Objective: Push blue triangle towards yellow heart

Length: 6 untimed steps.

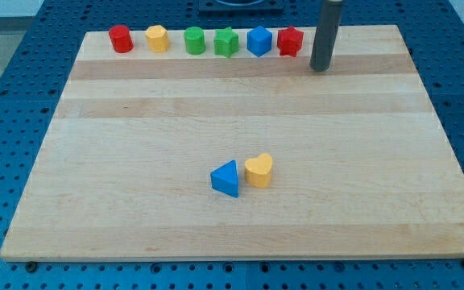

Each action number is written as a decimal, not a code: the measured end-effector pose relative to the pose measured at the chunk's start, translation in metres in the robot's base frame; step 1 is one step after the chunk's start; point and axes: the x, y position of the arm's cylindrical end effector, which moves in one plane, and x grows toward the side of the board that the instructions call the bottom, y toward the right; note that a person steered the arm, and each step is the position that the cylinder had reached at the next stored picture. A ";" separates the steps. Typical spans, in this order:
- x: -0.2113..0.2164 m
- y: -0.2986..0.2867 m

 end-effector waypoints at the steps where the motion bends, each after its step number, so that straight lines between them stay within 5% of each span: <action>1: 0.023 -0.061; 4: 0.134 -0.250; 6: 0.217 -0.257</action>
